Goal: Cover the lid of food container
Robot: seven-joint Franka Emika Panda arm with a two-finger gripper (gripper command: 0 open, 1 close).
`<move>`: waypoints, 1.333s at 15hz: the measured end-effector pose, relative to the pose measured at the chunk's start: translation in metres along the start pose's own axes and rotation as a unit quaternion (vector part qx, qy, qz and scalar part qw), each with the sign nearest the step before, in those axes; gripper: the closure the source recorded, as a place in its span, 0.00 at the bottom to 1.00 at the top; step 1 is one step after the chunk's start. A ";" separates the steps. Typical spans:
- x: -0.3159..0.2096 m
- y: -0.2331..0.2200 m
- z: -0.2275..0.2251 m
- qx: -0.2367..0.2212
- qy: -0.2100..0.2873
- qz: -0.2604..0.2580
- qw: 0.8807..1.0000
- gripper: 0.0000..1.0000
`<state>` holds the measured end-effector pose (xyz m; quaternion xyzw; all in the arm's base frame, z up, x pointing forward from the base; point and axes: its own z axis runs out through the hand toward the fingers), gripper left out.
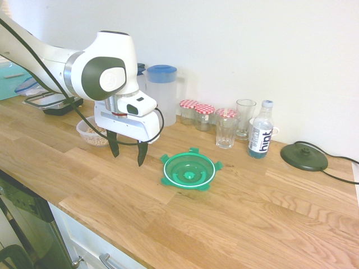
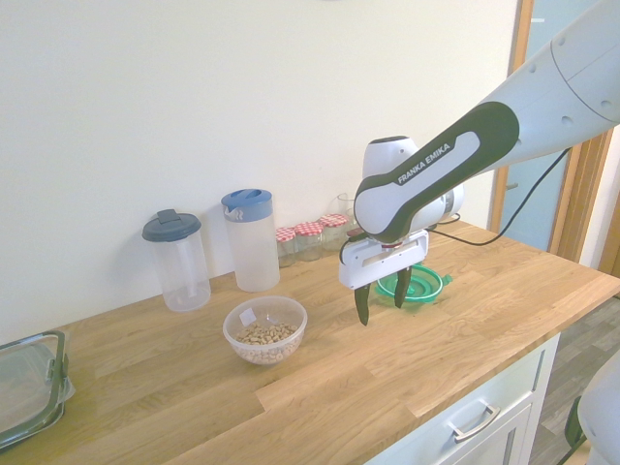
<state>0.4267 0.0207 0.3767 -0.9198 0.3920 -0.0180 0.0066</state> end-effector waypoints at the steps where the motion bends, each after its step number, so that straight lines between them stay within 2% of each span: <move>1: 0.000 0.000 0.000 0.000 0.000 0.000 1.000 0.00; 5: 0.015 0.010 -0.008 0.013 -0.003 -0.007 1.000 0.00; 8: 0.050 0.043 -0.034 0.059 -0.072 -0.044 0.995 0.00; 10: 0.091 0.085 -0.044 0.105 -0.118 -0.044 0.986 0.00; 12: 0.137 0.137 -0.038 0.149 -0.165 -0.026 0.975 0.00; 14: 0.182 0.177 -0.027 0.171 -0.196 -0.002 0.966 0.00; 16: 0.221 0.190 -0.012 0.188 -0.212 0.010 0.959 0.00; 20: 0.276 0.184 0.031 0.214 -0.239 0.011 0.947 0.00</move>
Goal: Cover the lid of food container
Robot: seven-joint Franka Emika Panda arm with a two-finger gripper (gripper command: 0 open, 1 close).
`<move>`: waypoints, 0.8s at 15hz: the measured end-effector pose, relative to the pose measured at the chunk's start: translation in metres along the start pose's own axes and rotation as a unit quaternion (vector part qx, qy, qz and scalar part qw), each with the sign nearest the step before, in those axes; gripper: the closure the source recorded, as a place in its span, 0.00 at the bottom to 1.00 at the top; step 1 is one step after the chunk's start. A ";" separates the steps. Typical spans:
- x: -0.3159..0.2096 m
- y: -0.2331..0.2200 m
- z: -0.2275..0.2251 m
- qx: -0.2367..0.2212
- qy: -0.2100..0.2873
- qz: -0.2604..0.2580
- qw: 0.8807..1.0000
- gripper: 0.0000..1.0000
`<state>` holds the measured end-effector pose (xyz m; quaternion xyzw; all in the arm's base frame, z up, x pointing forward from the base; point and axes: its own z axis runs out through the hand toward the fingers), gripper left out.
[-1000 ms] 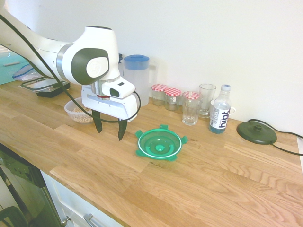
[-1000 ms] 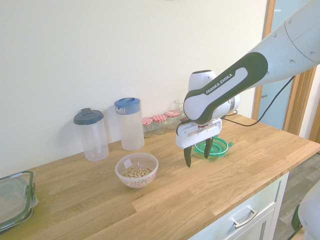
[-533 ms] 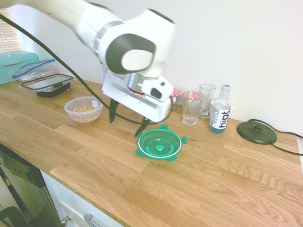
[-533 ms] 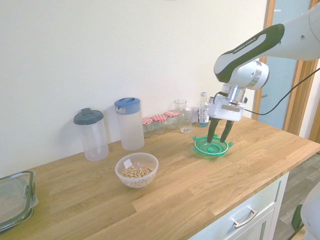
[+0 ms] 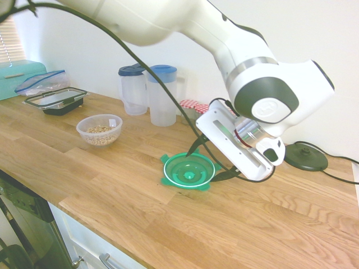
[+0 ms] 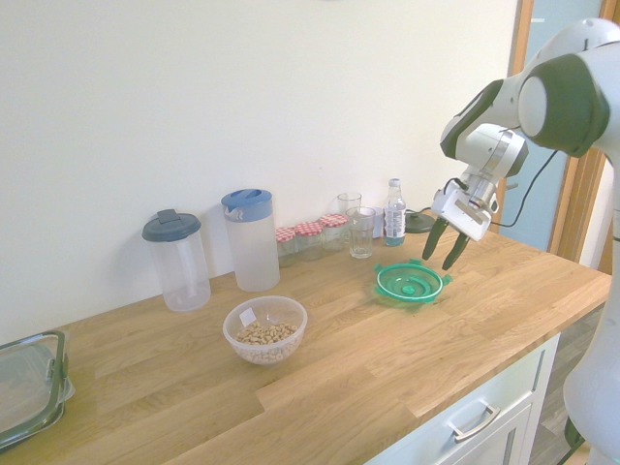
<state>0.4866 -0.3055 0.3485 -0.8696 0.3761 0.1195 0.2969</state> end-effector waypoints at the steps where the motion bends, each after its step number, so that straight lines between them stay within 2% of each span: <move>1: 0.013 0.004 0.004 0.000 -0.004 0.000 1.000 0.00; 3: 0.030 0.005 0.014 0.012 -0.012 -0.003 1.000 0.00; 7: 0.031 -0.015 0.037 0.039 -0.048 -0.021 0.998 0.00; 8: 0.030 -0.015 0.039 0.040 -0.055 -0.021 0.997 1.00; 12: 0.030 0.003 0.034 0.045 -0.068 -0.011 0.997 1.00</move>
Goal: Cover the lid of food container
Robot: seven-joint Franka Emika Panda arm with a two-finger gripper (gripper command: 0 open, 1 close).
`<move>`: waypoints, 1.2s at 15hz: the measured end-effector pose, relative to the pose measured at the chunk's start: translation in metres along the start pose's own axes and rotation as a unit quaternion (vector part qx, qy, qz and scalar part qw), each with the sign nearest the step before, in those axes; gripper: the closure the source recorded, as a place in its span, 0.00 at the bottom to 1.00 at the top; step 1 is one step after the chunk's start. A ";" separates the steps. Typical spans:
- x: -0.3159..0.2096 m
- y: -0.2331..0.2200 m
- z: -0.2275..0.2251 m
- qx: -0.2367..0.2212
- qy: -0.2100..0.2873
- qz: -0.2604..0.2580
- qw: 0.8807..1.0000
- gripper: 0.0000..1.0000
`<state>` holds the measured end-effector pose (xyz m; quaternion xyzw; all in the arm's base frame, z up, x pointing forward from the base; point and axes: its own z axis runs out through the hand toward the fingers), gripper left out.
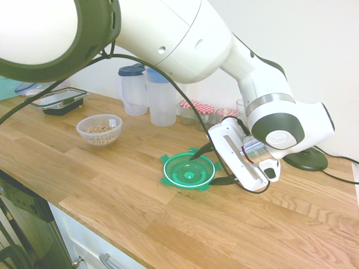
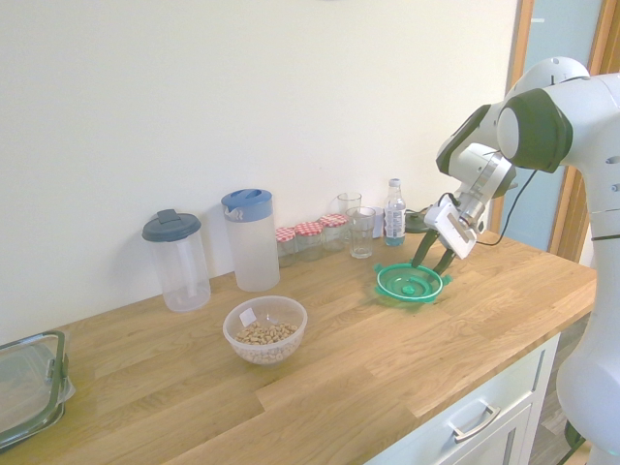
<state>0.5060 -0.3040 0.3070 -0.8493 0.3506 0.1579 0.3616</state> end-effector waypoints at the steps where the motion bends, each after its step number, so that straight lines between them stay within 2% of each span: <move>1: 0.000 0.000 0.001 0.000 -0.002 0.000 1.000 1.00; 15: 0.007 0.003 0.024 -0.009 -0.018 -0.018 1.000 1.00; 18: 0.006 0.007 0.025 -0.032 -0.022 -0.018 0.999 1.00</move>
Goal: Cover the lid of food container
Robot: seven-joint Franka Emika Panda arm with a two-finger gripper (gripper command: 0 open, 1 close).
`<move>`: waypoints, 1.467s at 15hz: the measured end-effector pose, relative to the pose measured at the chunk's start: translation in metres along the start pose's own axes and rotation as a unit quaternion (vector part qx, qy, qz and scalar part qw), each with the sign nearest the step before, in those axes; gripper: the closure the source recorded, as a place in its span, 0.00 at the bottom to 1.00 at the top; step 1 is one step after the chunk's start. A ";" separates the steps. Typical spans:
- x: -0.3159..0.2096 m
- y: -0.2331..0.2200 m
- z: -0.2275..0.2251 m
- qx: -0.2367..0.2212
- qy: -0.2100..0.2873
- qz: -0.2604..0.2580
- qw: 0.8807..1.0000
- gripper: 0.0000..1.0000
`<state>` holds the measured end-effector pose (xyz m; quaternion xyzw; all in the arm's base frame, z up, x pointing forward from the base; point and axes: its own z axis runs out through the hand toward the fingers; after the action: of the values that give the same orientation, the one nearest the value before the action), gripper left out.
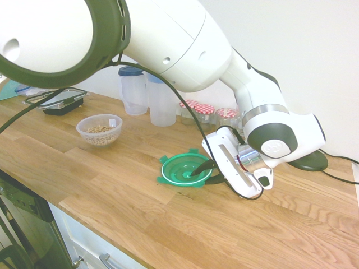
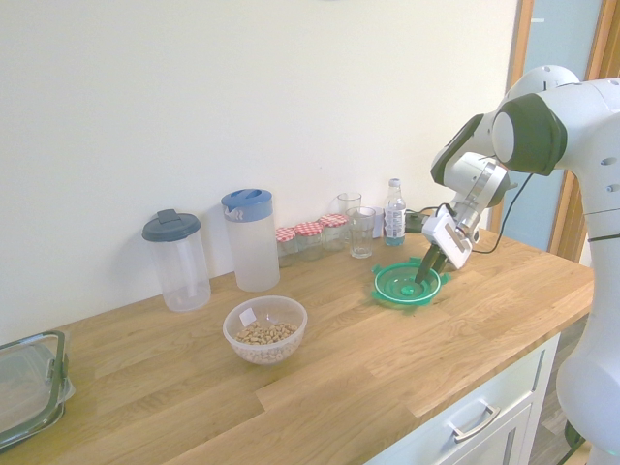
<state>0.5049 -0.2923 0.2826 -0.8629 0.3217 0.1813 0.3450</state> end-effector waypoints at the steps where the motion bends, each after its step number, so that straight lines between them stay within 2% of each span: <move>1: 0.000 0.001 0.000 -0.007 -0.001 0.000 1.000 1.00; 6: -0.001 0.006 0.000 -0.025 -0.007 0.007 1.000 1.00; 9: -0.009 0.008 -0.011 -0.093 -0.006 0.023 0.995 1.00; 13: -0.041 -0.020 -0.062 -0.180 0.073 0.036 0.980 1.00; 16: -0.103 -0.051 -0.126 -0.244 0.152 0.032 0.957 1.00; 18: -0.139 -0.078 -0.146 -0.278 0.208 0.034 0.937 1.00; 20: -0.156 -0.114 -0.129 -0.317 0.256 0.039 0.912 1.00; 22: -0.181 -0.152 -0.099 -0.357 0.301 0.051 0.883 1.00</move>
<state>0.4857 -0.2006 0.5212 -0.9232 0.3670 0.0324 -0.1094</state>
